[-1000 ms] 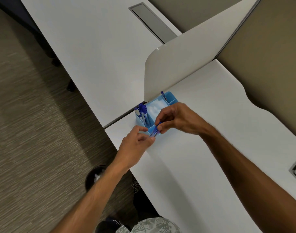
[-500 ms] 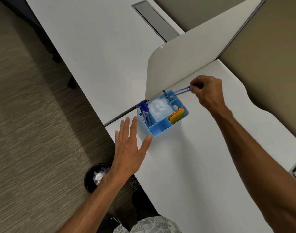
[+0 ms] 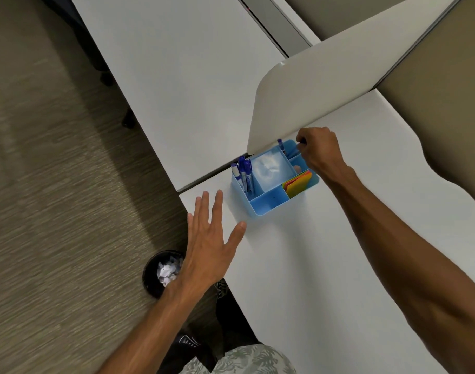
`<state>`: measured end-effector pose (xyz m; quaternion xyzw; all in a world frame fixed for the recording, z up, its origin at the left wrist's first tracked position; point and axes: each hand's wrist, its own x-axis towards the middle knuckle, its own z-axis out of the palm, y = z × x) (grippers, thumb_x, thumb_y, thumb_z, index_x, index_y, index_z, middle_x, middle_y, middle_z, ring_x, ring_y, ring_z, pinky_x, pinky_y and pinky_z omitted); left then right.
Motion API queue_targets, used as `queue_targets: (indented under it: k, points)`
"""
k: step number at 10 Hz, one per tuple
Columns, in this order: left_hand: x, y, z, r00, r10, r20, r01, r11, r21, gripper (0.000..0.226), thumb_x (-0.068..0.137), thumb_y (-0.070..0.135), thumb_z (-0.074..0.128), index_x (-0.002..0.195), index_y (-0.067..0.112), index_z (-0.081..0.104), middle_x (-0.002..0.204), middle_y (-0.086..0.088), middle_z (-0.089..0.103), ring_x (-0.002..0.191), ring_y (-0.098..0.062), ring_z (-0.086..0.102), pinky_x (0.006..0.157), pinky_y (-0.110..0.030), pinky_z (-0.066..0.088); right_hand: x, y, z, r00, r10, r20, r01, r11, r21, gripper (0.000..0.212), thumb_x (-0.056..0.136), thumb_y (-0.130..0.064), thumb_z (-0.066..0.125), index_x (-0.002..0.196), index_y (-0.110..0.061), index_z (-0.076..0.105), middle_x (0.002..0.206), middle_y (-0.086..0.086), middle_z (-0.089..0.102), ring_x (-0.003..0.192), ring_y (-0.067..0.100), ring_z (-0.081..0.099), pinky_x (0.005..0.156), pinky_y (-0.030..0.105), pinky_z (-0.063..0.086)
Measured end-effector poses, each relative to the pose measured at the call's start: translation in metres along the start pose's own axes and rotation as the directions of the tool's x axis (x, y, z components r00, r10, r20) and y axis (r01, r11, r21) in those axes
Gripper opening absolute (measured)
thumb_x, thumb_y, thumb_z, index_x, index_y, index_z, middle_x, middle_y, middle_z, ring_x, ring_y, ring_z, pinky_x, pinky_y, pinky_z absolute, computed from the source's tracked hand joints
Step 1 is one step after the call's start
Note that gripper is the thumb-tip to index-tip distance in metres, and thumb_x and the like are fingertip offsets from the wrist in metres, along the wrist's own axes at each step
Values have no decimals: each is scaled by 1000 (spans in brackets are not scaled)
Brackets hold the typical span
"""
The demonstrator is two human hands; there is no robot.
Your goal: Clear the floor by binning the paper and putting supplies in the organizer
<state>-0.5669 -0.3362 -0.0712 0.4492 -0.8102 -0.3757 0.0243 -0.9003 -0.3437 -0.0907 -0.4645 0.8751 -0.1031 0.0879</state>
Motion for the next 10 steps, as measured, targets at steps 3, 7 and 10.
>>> queue_targets:
  k: [3, 7, 10]
  points:
    - [-2, -6, 2, 1000, -19, -4, 19, 1000, -3, 80, 96, 62, 38, 157, 38, -8, 168, 5, -15, 148, -6, -21, 120, -36, -8, 7, -2, 13, 998, -1, 62, -2, 999, 46, 16, 87, -9, 73, 101, -3, 71, 100, 18, 72, 87, 34, 66, 79, 46, 58]
    - [-12, -17, -3, 999, -18, -49, 18, 1000, 10, 80, 96, 64, 36, 158, 37, -7, 168, 6, -13, 146, -4, -23, 118, -34, -10, -11, -7, 17, 999, -3, 42, -1, 996, 90, 36, 87, -39, 73, 108, -12, 66, 105, 14, 67, 85, 32, 65, 76, 47, 59]
    - [-28, -23, -24, 998, -29, -64, 30, 999, 18, 78, 97, 64, 30, 158, 34, -10, 167, 2, -17, 150, -11, -23, 122, -37, -11, -59, -24, 0, 982, 15, -187, 15, 988, 155, 34, 95, -45, 61, 113, -18, 66, 116, 9, 64, 94, 26, 67, 73, 29, 46]
